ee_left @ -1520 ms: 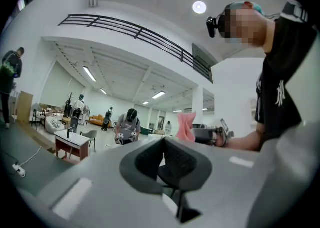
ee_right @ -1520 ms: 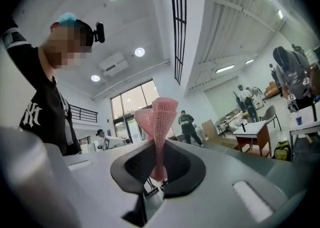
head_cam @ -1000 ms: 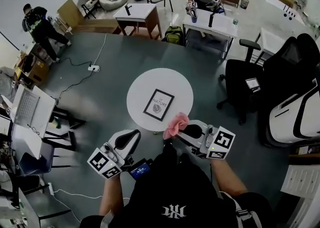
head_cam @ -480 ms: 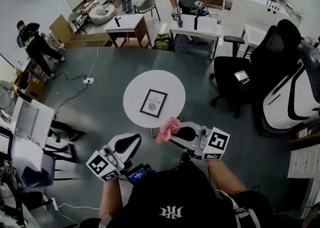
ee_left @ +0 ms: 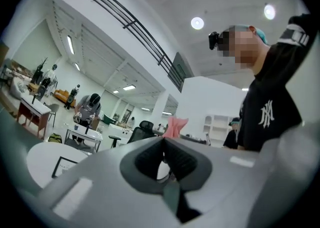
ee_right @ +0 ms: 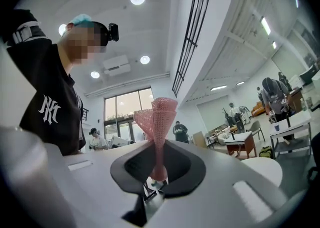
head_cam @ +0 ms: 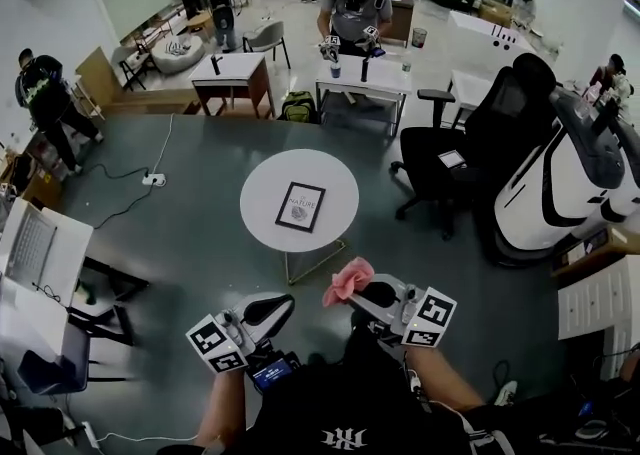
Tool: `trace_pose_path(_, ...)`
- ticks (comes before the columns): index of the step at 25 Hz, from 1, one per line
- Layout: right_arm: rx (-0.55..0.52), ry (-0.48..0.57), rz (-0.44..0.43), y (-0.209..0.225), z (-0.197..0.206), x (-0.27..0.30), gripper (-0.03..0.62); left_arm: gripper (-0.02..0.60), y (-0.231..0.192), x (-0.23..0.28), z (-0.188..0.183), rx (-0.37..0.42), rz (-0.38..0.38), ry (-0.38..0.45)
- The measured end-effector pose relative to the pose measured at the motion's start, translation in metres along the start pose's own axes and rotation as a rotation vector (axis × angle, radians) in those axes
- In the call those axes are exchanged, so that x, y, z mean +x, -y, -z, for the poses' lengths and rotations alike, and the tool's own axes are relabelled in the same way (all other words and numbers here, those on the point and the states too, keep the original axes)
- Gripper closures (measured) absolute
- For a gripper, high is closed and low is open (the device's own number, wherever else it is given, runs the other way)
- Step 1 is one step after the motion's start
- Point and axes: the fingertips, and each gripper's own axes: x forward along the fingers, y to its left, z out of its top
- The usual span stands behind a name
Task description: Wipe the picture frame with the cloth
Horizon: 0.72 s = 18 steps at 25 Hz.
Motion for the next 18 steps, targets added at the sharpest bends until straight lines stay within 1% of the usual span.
trace_pose_path(3,0.001,-0.022,0.021,-0.022,0.013,-0.006,0.566,0.578,0.007,-0.013,0.004,-0.039,0.041,0.045)
trace_pose_path(5,-0.010,-0.053,0.035,-0.031,0.018,-0.008,0.565,0.580,0.017,-0.014,0.002,-0.038,0.060,0.076)
trace_pose_path(8,-0.026,-0.100,0.026,-0.041,0.025,-0.013,0.565,0.578,0.038,-0.015,0.003,-0.028,0.072,0.096)
trace_pose_path(10,-0.027,-0.109,0.006,-0.044,0.025,-0.013,0.565,0.580,0.045,-0.020,0.005,-0.031,0.056,0.101)
trace_pose_path(14,-0.084,-0.117,-0.043,-0.063,0.009,-0.012,0.565,0.580,0.060,-0.029,0.010,-0.053,0.003,0.115)
trace_pose_path(18,-0.080,-0.079,-0.073,-0.083,-0.004,-0.037,0.566,0.578,0.091,-0.019,0.022,-0.044,0.000,0.088)
